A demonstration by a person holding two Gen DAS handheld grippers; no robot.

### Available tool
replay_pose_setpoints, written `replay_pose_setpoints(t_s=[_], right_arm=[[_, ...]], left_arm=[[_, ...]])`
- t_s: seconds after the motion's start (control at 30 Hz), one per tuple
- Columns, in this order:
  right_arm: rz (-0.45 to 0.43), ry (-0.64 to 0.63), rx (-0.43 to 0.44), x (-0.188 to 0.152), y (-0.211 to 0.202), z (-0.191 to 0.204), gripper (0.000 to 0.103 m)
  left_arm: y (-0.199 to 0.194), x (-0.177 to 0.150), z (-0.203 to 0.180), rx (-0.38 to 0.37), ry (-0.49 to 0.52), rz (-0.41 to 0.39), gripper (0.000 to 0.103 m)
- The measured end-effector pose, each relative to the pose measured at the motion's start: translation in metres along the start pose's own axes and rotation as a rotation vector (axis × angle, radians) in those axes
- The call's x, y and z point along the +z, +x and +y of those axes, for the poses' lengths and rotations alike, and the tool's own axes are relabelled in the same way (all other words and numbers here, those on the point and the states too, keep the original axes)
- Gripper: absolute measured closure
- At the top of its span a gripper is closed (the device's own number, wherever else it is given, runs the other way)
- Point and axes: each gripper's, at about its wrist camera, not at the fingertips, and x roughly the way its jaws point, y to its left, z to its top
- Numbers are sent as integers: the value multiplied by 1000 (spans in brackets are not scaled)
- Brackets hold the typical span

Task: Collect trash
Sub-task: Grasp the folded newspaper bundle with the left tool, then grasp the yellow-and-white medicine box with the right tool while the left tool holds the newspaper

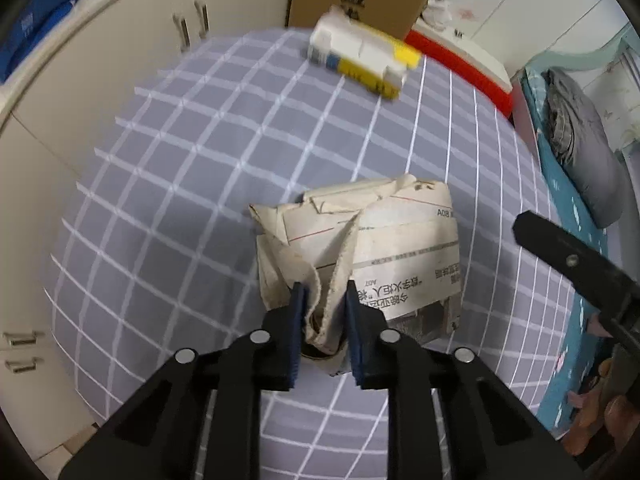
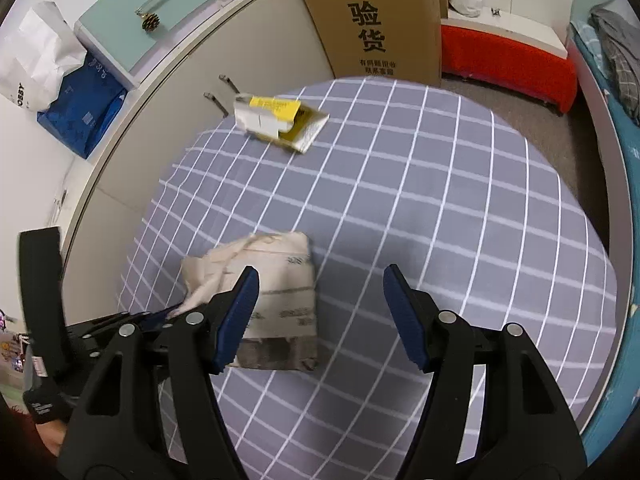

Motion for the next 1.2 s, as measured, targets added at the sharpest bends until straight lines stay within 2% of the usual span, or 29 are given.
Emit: replay_pose_setpoints(t_s=[0.23, 0.47, 0.7, 0.9, 0.93, 0.97, 1.0, 1.03, 1.1, 1.2], right_arm=[[-31, -34, -5, 36, 13, 4, 39], [-59, -67, 47, 80, 42, 16, 39], [-31, -3, 137, 102, 86, 22, 39], [-51, 18, 199, 110, 107, 27, 40], [-51, 30, 217, 111, 110, 27, 44], [-47, 36, 234, 113, 112, 26, 69], [-41, 38, 246, 113, 113, 25, 81], [-44, 35, 250, 113, 111, 25, 83], [-52, 19, 264, 111, 102, 25, 95], [-71, -23, 245, 106, 76, 26, 97]], left_arm=[[-27, 42, 13, 28, -21, -111, 85], [-45, 79, 38, 39, -73, -197, 85], [-42, 96, 67, 65, -130, -214, 85], [-37, 99, 73, 85, -125, -221, 85], [-37, 98, 72, 90, -121, -224, 85], [-37, 98, 71, 90, -117, -224, 85], [-37, 98, 70, 89, -114, -223, 85], [-38, 97, 68, 88, -108, -222, 85], [-40, 96, 63, 90, -91, -220, 85], [-47, 95, 47, 79, -64, -216, 85]])
